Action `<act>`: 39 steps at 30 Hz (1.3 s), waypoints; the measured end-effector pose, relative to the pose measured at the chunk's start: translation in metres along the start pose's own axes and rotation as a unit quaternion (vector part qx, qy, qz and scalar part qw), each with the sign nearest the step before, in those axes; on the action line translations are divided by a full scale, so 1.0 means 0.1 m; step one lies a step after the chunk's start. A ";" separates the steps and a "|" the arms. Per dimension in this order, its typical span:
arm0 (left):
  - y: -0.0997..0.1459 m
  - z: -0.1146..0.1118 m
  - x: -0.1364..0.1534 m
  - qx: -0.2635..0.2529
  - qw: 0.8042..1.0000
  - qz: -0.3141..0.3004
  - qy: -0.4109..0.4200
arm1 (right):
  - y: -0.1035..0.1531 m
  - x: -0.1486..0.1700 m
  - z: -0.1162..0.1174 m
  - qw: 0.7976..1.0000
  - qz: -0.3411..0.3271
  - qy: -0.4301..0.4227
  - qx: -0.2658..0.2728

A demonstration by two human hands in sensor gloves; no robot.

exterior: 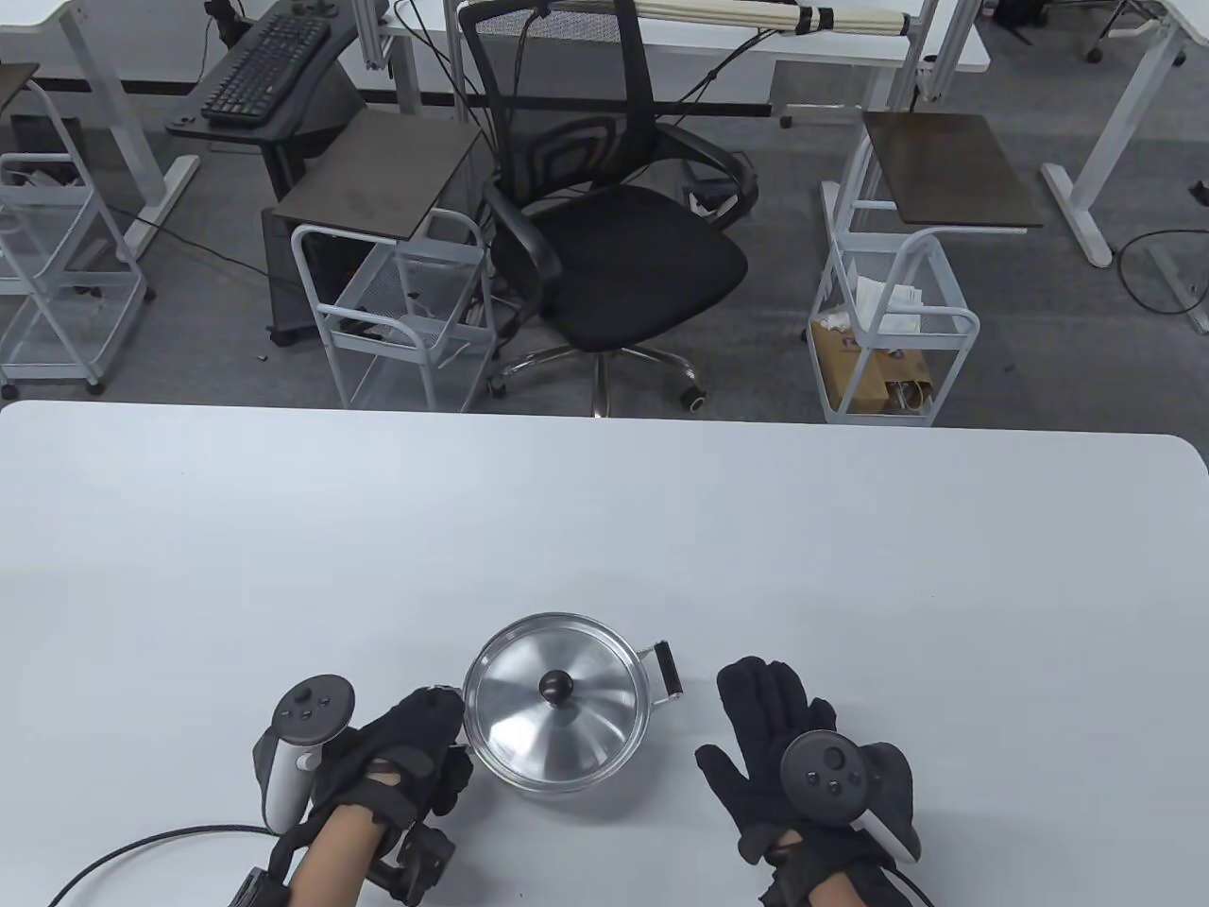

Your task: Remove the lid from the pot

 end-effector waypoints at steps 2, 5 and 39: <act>-0.01 -0.04 0.01 0.009 1.000 0.005 -0.009 | 0.00 0.00 0.01 1.000 0.001 0.001 -0.003; -0.03 -0.06 0.01 0.015 1.000 0.008 -0.020 | 0.00 0.00 0.02 1.000 0.002 0.003 -0.005; -0.10 -0.05 0.13 0.058 0.998 0.021 -0.017 | -0.68 -1.57 0.66 0.949 -0.105 0.296 -0.009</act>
Point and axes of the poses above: the tracker on the back of each hand, its own x axis roughly to the little-finger side, its own y axis roughly from the fingertips to the wrist, z = x × y, the point moved 1 cm from there along -y, roughly from the wrist to the fingertips, and after that the axes turned 5 degrees about z, right-handed, at the moved point
